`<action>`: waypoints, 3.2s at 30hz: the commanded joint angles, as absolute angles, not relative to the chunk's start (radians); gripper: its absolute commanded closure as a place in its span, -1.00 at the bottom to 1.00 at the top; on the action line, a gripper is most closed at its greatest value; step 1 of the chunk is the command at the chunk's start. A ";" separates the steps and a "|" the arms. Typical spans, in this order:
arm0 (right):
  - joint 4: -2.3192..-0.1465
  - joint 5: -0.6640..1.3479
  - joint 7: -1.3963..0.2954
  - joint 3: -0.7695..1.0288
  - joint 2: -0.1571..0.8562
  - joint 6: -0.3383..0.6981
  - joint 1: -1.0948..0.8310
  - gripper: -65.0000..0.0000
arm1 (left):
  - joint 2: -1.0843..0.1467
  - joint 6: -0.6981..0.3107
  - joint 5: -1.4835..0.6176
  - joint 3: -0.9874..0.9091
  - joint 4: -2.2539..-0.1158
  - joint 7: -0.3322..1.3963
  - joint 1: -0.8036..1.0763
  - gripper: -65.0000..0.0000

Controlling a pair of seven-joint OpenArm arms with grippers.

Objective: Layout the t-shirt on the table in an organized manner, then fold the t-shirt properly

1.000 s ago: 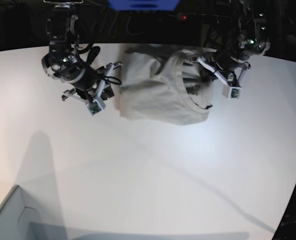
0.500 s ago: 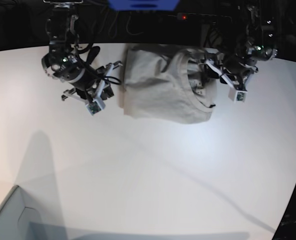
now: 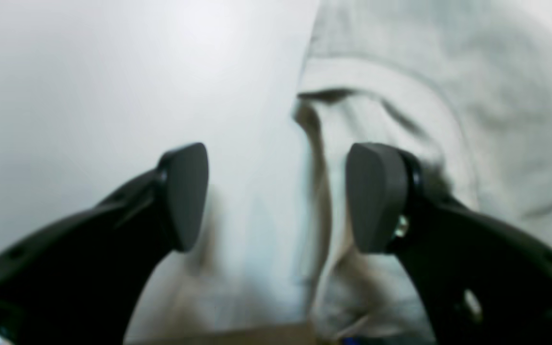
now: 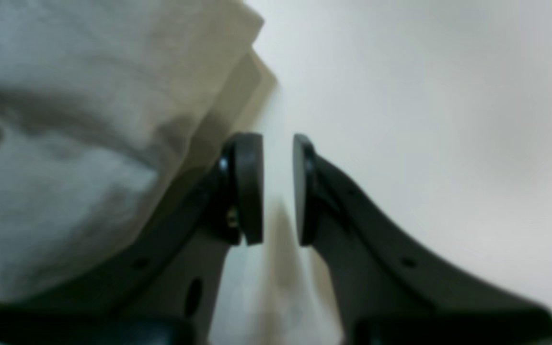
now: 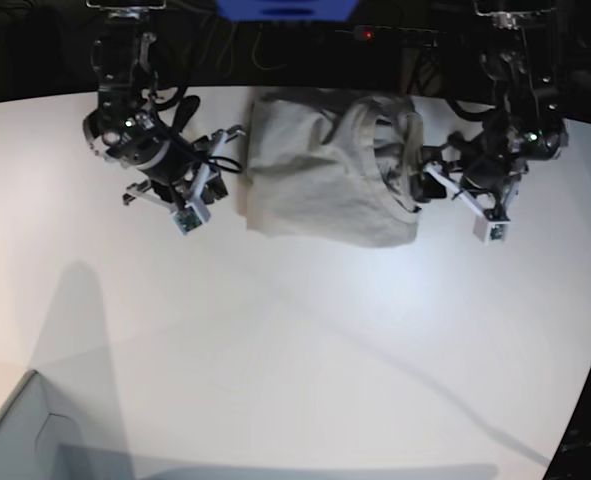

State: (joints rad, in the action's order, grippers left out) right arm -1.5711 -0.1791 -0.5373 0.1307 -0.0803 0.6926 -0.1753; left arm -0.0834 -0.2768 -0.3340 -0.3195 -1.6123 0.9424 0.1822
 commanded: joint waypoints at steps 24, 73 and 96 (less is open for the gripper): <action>-1.595 -0.168 -0.521 0.136 -0.042 0.698 -0.168 0.69 | -0.016 -0.283 -0.340 -0.278 -1.182 0.837 -0.031 0.97; -1.666 -0.168 -0.521 0.506 -0.025 0.698 -0.219 0.69 | 0.013 -0.274 -0.346 0.700 -0.923 0.541 -0.650 0.17; -1.850 -0.166 -0.550 0.757 -0.157 0.698 -0.536 1.00 | -0.166 -0.280 -0.344 -0.539 -1.905 1.075 0.412 1.00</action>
State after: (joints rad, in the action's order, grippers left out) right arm -1.8378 -0.1764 -0.5640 0.7532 -0.1616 0.6930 -0.5323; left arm -0.1505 -0.2844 -0.3466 -0.5377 -1.8870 1.0859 0.4168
